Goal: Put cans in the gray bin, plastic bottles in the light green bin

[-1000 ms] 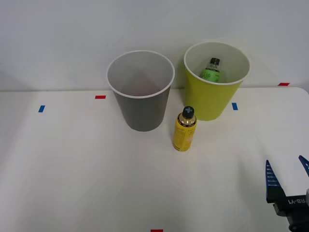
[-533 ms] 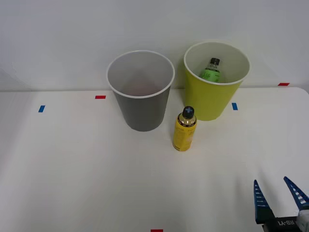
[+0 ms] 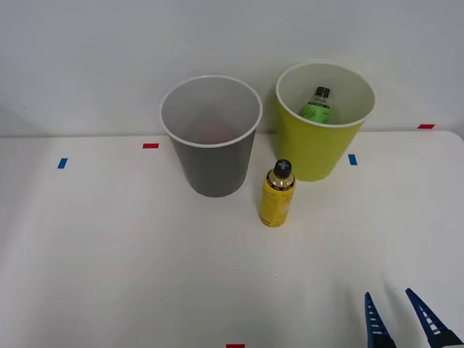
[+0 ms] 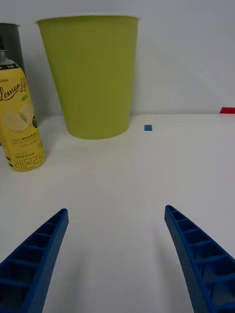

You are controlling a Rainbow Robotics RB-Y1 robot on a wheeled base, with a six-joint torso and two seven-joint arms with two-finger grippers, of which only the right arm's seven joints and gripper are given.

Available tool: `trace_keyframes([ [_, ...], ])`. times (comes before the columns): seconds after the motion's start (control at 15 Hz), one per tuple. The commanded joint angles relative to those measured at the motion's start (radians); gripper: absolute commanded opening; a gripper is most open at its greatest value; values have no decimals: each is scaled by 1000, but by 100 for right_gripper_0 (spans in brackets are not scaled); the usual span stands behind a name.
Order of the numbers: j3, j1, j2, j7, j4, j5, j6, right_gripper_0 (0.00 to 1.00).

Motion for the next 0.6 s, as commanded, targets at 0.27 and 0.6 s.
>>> trace_keyframes([
  [0.27, -22, 46, 84, -7, 3, 71, -10, 66],
  [0.6, -29, 36, 84, -24, 3, 74, -10, 66],
])
